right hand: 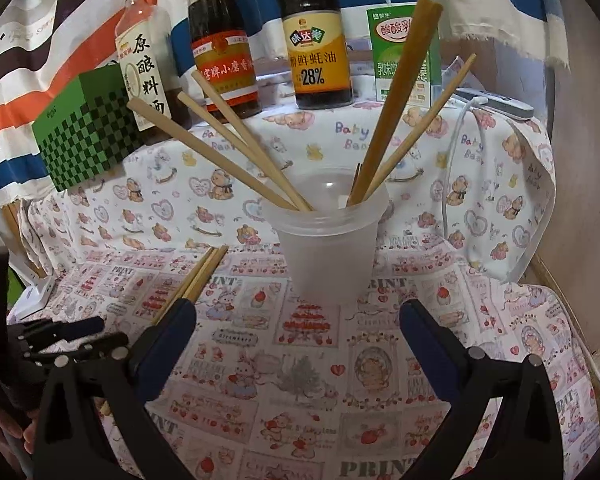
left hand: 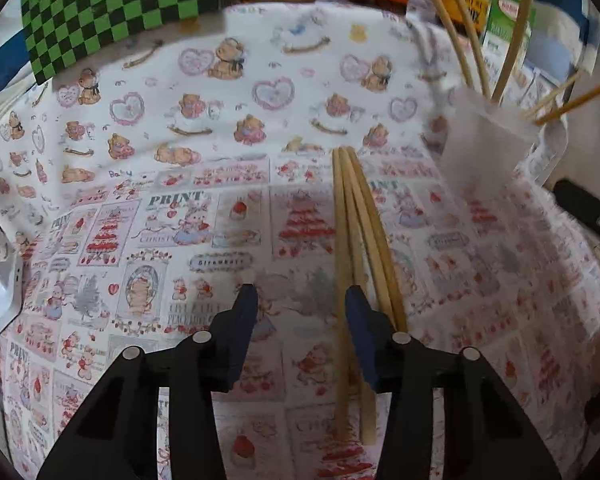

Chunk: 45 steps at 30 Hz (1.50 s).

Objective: Organize utensils
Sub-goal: 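Close the left gripper on one chopstick while the right gripper approaches the bundle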

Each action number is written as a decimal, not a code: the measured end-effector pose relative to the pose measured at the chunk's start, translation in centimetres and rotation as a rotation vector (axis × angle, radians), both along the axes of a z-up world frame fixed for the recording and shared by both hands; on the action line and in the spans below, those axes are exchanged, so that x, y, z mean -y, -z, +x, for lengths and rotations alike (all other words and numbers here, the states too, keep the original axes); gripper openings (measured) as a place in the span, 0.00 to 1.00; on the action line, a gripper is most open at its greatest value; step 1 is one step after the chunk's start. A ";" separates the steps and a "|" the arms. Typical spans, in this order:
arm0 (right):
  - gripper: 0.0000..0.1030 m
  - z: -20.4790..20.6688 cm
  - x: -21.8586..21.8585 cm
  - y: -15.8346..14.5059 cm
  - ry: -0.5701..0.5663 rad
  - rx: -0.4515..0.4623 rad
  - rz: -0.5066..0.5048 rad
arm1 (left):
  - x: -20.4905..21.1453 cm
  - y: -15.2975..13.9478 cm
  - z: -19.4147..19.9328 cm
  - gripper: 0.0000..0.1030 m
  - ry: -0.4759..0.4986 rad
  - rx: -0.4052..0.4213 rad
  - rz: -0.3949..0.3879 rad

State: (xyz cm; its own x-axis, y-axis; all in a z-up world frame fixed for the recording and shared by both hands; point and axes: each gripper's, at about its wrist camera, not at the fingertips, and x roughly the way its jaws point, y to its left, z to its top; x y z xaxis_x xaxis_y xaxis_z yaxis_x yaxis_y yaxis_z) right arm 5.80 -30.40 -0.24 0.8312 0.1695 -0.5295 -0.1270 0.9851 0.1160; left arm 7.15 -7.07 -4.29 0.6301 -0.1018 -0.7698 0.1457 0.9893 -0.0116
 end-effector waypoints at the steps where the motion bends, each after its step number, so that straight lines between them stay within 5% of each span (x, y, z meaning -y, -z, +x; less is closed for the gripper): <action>1: 0.99 0.0 0.0 0.0 0.000 0.000 0.000 | 0.2 0.2 0.0 0.40 -0.012 -0.002 0.026; 13: 0.99 0.2 -0.2 0.2 0.008 -0.019 -0.012 | -0.3 0.7 0.3 0.38 0.040 -0.051 -0.049; 19: 0.99 0.3 -0.2 0.3 0.011 -0.021 -0.020 | 0.9 1.1 -0.1 0.40 0.062 -0.048 0.018; 21: 0.99 0.3 -0.3 0.3 0.013 -0.020 -0.026 | 0.8 1.1 0.0 0.33 0.065 -0.053 0.006; 23: 0.99 0.2 -0.4 0.3 0.012 -0.017 -0.031 | 0.7 1.0 0.0 0.05 0.063 -0.053 -0.002; 25: 0.99 0.0 -0.7 0.3 0.004 -0.011 -0.038 | 0.4 0.8 0.0 0.05 0.066 -0.058 -0.032; 31: 0.99 -0.7 -3.2 0.9 -0.070 -0.006 -0.096 | -1.7 -2.6 -1.6 0.05 0.021 0.113 -0.156; 36: 0.91 -1.1 -6.2 2.5 -0.201 -0.106 -0.132 | -3.9 -6.0 -3.5 0.05 -0.018 0.294 -0.242; 45: 0.77 -1.3 -11.4 5.0 -0.324 -0.247 -0.256 | -5.2 -7.5 -4.2 0.05 -0.071 0.382 -0.219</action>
